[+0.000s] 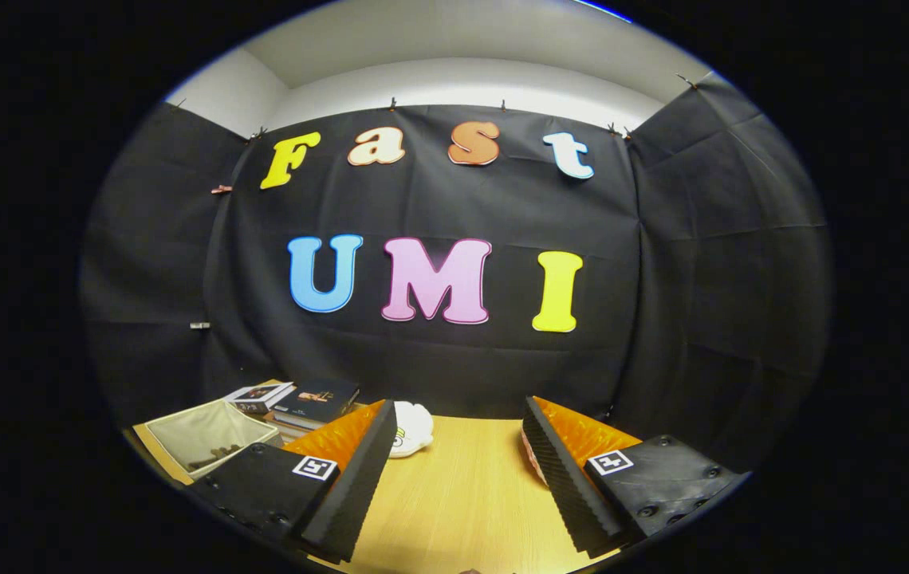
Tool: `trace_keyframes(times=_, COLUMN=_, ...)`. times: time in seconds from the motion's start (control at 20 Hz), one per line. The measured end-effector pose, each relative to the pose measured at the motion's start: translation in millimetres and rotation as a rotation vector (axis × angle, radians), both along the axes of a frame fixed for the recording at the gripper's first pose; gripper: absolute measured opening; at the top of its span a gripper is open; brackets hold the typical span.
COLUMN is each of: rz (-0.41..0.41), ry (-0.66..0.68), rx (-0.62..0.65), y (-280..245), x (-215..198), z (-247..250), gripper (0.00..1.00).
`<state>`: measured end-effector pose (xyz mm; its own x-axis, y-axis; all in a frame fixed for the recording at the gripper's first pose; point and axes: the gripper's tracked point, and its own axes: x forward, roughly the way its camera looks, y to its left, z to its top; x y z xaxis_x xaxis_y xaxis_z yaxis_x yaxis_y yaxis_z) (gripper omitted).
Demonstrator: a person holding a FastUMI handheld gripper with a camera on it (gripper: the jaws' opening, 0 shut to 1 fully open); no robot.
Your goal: Open the storage box then place both shoes into the box .Put the left shoe in first, then the right shoe, with the right side of both shoes facing outward in a uniform manner.
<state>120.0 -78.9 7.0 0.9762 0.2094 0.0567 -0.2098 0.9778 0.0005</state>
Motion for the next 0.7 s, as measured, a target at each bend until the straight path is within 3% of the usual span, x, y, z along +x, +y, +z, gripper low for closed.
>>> trace_keyframes(times=0.35, rz=0.069, ry=0.022, rx=-0.042, y=2.0, x=-0.3, z=-22.1, gripper=0.98)
trace_keyframes(times=0.7, rz=0.061, ry=0.046, rx=-0.071, y=-5.9, x=2.6, z=-32.3, gripper=0.98)
